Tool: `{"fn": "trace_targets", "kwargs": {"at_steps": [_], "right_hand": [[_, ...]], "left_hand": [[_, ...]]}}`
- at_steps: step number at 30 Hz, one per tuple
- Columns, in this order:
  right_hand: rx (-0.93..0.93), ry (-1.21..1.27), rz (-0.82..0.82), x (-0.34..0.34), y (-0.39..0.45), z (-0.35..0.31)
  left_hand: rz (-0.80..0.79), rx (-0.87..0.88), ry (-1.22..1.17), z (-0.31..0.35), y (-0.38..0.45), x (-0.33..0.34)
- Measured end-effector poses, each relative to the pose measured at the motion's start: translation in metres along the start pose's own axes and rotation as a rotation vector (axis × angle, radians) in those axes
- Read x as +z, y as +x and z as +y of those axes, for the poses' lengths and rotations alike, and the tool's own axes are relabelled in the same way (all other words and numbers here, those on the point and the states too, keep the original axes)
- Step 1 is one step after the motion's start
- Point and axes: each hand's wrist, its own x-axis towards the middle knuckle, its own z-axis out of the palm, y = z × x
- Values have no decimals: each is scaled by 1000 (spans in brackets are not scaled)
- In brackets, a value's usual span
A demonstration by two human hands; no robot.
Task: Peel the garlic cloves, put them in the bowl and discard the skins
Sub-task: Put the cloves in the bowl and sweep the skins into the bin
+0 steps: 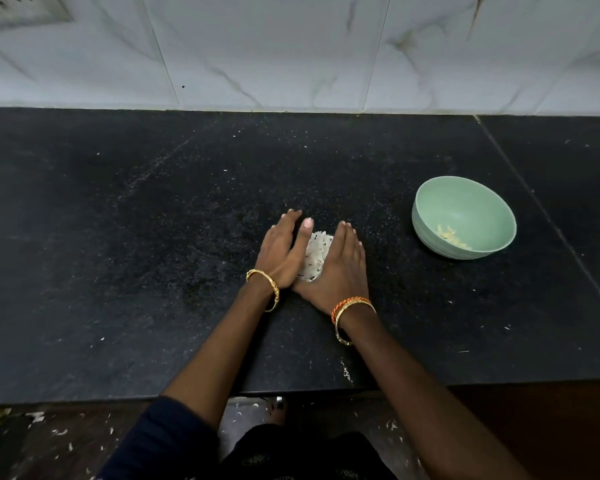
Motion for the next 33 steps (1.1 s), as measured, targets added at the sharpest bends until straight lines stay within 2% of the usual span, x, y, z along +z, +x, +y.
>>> {"fn": "trace_targets", "kwargs": {"at_steps": [5,7,9,11,14,17,20,22,25,30,33], "right_hand": [[-54,-33,-34,1,22,-1],[-109,24,-39,1,25,-1],[-179,151,-61,0,23,-2],[-225,239,-44,-3,12,-1],[-280,339,105,-8,-11,7],[-158,475,235,-18,-7,26],[-17,439,59,-28,22,37],[-71,299,-86,-29,39,34],[-178,202,-181,-25,47,26],[-355,201,-296,-26,29,28],[-407,276,-284,-30,7,30]], "left_hand": [[-67,27,59,2,18,1],[-93,43,43,0,19,-1],[-107,60,-14,-1,15,-1],[-99,33,-177,-3,5,-1],[0,11,-446,-9,-11,-1],[154,-10,-429,-12,-8,-14],[110,-69,-257,-14,4,-22],[27,-59,-179,-10,9,-19],[-35,-41,-108,-2,8,-12],[-100,-18,-204,6,-17,-1],[-119,-34,-350,9,-42,6]]}}
